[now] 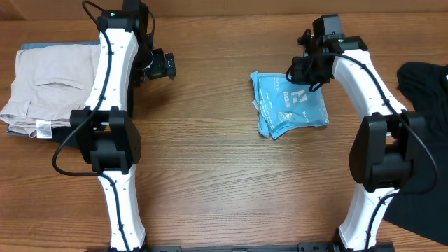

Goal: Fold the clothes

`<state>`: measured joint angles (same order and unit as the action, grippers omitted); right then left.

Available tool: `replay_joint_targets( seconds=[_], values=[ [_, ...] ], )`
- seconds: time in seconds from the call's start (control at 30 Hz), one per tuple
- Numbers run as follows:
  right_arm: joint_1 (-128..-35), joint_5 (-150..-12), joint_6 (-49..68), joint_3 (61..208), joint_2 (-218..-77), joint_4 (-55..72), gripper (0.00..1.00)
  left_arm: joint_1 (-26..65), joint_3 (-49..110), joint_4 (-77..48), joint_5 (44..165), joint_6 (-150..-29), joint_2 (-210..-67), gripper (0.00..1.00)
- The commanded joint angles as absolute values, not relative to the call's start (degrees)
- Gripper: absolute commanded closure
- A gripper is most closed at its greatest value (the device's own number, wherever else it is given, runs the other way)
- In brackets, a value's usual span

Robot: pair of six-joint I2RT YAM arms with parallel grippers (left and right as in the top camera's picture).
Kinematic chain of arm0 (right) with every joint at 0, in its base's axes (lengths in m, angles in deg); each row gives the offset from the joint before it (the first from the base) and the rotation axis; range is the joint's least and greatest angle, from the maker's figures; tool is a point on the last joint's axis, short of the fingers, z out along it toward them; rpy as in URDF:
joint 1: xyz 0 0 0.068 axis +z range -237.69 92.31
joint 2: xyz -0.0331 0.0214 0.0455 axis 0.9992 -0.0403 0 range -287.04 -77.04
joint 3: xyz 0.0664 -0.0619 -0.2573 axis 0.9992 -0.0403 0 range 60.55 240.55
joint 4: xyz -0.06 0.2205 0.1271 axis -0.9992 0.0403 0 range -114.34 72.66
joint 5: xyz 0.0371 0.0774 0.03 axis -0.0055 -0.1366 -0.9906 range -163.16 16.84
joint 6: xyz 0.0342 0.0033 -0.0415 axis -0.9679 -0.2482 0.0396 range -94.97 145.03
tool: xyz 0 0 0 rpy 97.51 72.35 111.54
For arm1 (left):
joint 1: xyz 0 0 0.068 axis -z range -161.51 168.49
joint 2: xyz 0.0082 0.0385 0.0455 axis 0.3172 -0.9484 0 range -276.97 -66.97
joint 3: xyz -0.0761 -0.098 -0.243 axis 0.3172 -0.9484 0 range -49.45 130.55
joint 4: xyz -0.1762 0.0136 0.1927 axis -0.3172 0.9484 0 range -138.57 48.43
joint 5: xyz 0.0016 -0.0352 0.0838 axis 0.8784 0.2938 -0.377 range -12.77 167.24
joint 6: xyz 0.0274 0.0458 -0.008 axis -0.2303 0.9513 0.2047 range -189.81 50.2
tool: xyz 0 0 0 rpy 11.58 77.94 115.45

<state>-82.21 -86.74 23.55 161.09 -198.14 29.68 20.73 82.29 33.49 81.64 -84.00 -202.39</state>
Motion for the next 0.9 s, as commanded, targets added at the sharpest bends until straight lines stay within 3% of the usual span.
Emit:
replay_joint_targets(
  seconds=[0.0,0.17,0.4,0.6,0.7,0.87],
  values=[
    [-80.9,-94.1,20.7,161.0,-198.4,29.0,0.96,20.8,83.8,33.5,81.3,-83.1,-201.2,0.00],
    [-77.8,-94.4,20.1,160.9,-203.4,27.1,0.96,20.8,83.8,33.4,81.3,-83.1,-201.2,0.00],
    [-70.0,-94.7,14.5,161.4,-209.4,15.0,0.96,20.8,83.8,33.4,81.3,-83.1,-201.2,0.00],
    [-72.6,-94.7,14.5,167.6,-200.0,25.1,0.96,20.8,83.8,33.5,81.3,-83.1,-201.2,0.00],
    [-76.4,-94.7,14.5,167.6,-192.4,35.9,0.96,20.8,83.8,33.4,81.3,-83.1,-201.2,0.00],
    [-78.5,-94.2,17.8,163.9,-191.9,48.9,0.96,20.8,83.8,33.4,81.3,-83.1,-201.2,0.00]
  ],
)
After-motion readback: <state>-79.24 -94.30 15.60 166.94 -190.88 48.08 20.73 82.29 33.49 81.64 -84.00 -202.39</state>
